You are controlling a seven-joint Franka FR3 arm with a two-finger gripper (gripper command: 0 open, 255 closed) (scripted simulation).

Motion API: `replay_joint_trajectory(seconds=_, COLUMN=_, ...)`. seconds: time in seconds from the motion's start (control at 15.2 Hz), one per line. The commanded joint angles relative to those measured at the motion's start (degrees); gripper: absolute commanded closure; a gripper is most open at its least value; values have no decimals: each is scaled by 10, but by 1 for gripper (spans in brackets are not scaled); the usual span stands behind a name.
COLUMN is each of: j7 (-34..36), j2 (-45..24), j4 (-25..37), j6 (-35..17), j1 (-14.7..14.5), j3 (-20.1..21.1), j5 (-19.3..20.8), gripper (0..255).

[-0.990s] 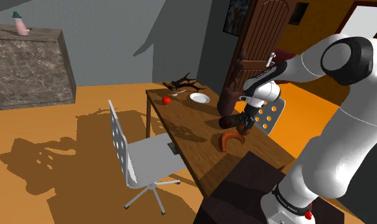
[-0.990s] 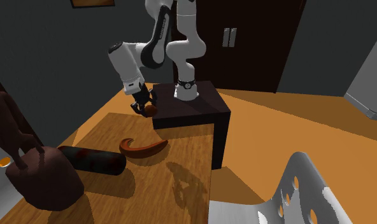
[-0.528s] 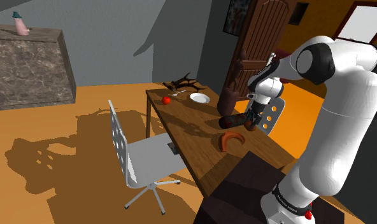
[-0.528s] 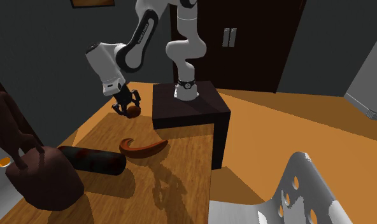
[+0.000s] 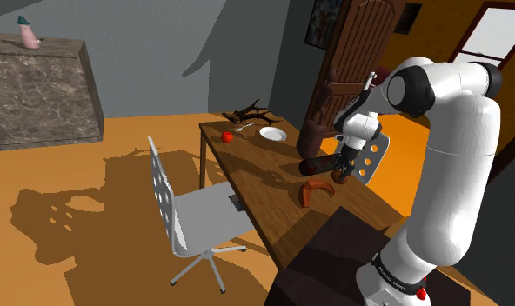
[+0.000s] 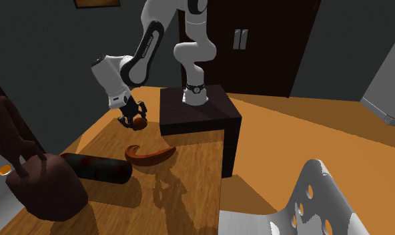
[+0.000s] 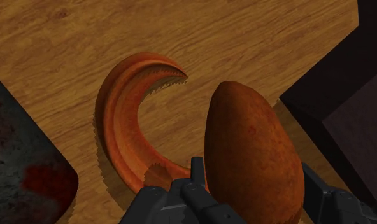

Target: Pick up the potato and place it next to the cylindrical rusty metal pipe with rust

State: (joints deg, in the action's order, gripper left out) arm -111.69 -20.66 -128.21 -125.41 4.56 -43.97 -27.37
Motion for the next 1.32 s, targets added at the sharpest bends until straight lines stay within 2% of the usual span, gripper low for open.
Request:
replay_joint_trajectory(seconds=0.0, j7=-11, j2=-17, j4=1, j6=-10, j1=7, j3=11, j5=-17, gripper=255)
replay_joint_trajectory(seconds=1.25, j7=-97, j2=-157, j4=32, j6=-87, j1=77, j3=104, j5=-140, gripper=255)
